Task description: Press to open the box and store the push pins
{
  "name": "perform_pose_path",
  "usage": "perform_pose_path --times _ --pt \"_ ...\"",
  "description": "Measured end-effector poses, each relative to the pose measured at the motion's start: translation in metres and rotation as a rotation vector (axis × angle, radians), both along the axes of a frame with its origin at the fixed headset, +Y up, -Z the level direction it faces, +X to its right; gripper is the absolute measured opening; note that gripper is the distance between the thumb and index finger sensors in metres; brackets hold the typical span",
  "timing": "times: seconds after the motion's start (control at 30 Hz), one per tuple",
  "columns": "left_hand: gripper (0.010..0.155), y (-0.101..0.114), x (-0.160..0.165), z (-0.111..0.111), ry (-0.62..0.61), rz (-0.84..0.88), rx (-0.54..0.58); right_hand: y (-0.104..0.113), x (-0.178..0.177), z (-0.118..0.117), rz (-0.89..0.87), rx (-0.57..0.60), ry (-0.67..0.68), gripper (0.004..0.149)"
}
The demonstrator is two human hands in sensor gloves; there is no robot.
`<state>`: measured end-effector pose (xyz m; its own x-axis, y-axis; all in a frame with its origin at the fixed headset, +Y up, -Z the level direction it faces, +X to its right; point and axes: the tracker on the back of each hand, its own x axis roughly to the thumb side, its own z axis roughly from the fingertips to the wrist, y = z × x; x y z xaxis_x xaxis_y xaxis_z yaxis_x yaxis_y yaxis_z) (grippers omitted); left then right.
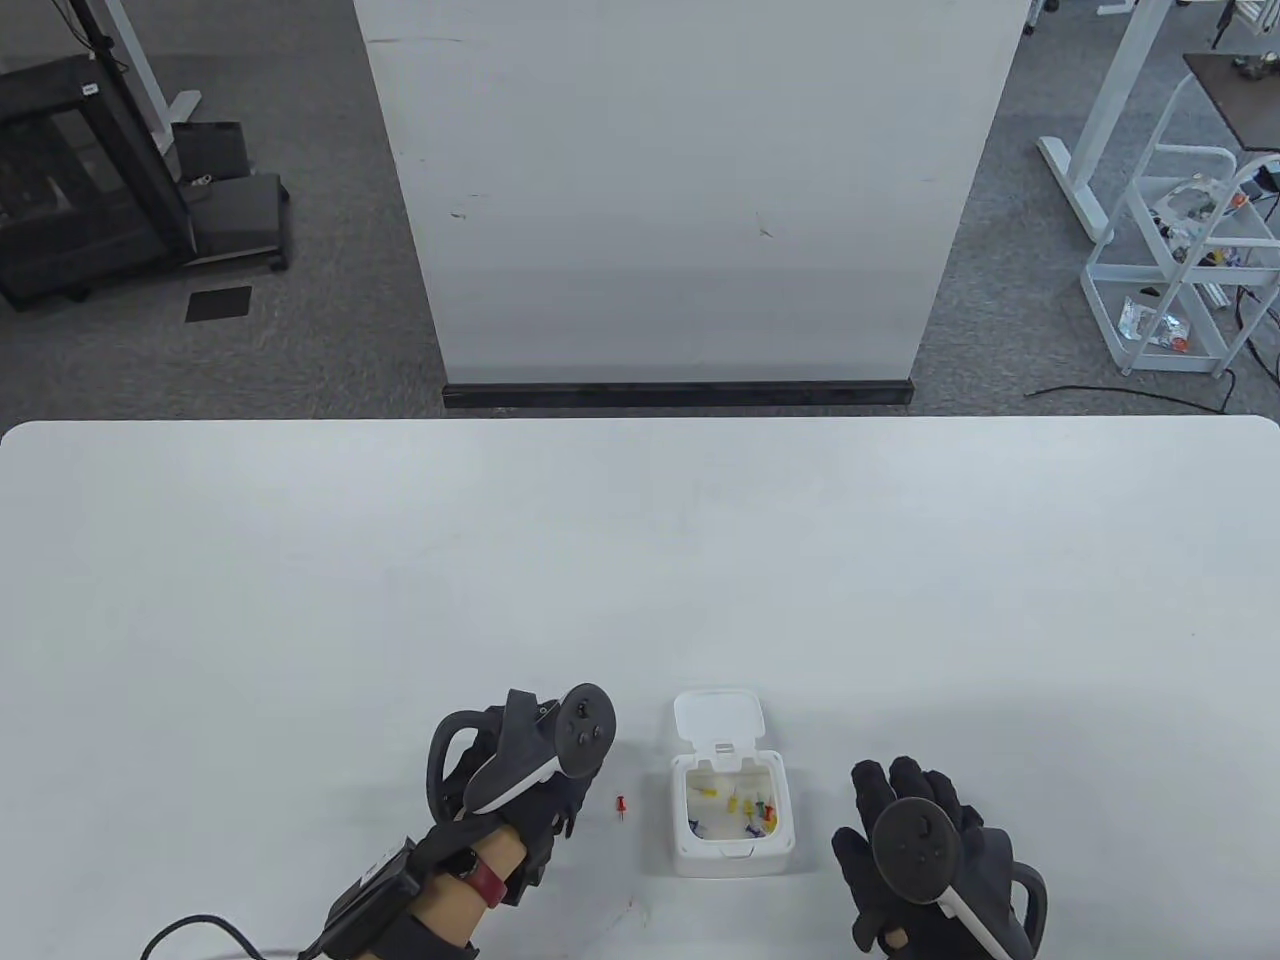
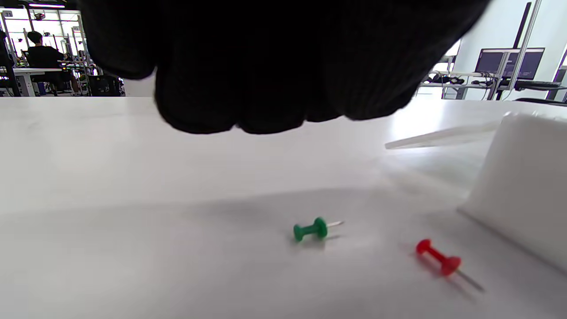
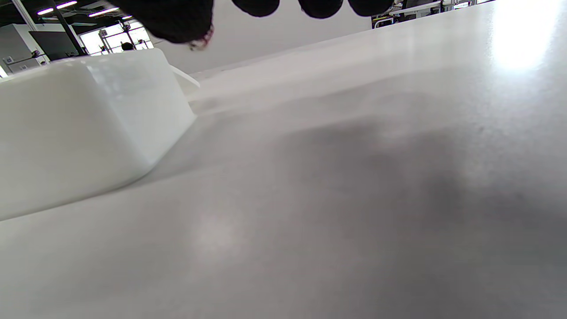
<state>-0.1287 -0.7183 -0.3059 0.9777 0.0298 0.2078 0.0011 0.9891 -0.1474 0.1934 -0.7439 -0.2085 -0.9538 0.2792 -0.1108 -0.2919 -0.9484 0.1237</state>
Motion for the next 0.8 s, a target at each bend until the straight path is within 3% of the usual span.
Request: perform_pose_path --times 0.2,0.33,0.47,0.8 --pt "0.05 -0.025 0.008 0.002 -0.009 -0.118 0.026 0.0 -0.001 0.0 0.006 -0.002 0.0 0.069" --pt "0.047 -0.036 0.018 0.001 -0.015 -0.186 0.02 -0.001 0.0 0.0 0.004 -0.006 -0.002 0.069" --pt "0.041 -0.038 0.02 0.0 -0.012 -0.195 0.035 0.0 0.0 0.0 0.005 -0.008 0.0 0.069" --pt "0.042 -0.043 0.029 0.003 -0.024 -0.291 0.067 -0.001 -0.001 0.0 0.006 -0.009 0.001 0.069"
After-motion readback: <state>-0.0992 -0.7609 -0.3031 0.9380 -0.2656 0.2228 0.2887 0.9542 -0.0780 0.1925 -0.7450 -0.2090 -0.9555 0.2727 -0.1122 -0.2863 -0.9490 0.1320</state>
